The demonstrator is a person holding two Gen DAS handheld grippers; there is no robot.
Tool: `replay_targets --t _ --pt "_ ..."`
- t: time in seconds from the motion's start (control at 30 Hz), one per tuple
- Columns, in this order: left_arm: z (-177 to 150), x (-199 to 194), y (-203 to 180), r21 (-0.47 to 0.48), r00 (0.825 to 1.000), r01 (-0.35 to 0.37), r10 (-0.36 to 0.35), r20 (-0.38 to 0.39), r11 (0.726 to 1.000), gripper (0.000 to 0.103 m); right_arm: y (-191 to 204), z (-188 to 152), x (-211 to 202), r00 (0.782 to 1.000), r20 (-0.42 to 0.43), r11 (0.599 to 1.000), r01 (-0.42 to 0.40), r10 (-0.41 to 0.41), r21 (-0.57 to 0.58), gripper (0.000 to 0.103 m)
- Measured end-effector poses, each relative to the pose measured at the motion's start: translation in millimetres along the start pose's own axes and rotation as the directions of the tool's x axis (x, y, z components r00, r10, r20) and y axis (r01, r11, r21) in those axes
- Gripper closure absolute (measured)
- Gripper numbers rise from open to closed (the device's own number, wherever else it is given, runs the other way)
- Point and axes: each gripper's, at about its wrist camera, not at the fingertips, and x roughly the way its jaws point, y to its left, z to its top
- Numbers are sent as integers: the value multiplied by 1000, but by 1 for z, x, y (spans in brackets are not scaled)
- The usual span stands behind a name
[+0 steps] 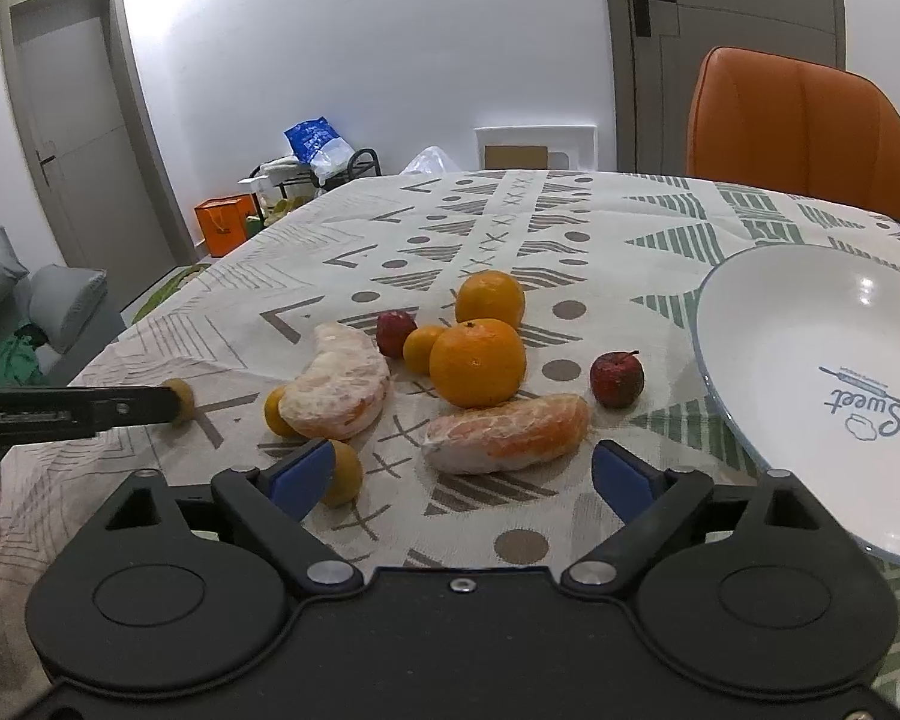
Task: Organize fruits
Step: 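Move the left gripper to the yellow plum and close on it, then grasp the peeled orange segment strip with the right gripper while the left lifts the plum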
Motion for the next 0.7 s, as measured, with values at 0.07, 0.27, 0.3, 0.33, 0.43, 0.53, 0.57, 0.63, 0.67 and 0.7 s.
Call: replay_targets --t 0.07,0.27,0.3,0.33,0.43,0.53,0.57,0.63,0.67,0.7 --pt "0 -4 2 -3 1000 -11 11 9 1000 84 0 0 1 1000 2 1000 -1 1 -1 12" --pt "-2 -10 3 -10 1000 -20 20 14 1000 87 -1 3 4 1000 6 1000 12 -12 -9 12" --pt "-2 -10 2 -10 1000 -20 20 14 1000 87 -1 3 4 1000 7 1000 18 -18 -12 13" --pt "-2 -10 2 -12 1000 -19 19 14 1000 87 -1 4 4 1000 6 1000 26 -26 -16 13" --pt "-1 -10 2 -24 1000 -13 14 14 1000 83 -3 3 3 999 8 999 32 -32 -15 15" --pt "-1 -8 0 -20 1000 0 1 13 1000 82 -6 3 4 999 2 999 43 -43 -12 21" --pt "0 -7 -1 -20 1000 7 -7 11 1000 82 -6 3 5 999 1 999 39 -39 -11 22" --pt "0 -4 -1 -23 1000 16 -16 8 1000 82 -5 4 7 999 -4 999 35 -35 -16 22" --pt "0 -1 -2 -23 1000 17 -17 1 1000 82 -4 3 9 999 -6 999 36 -36 -22 22" --pt "0 2 -2 -23 1000 15 -15 -6 1000 82 -3 3 10 999 -10 999 37 -38 -30 22"
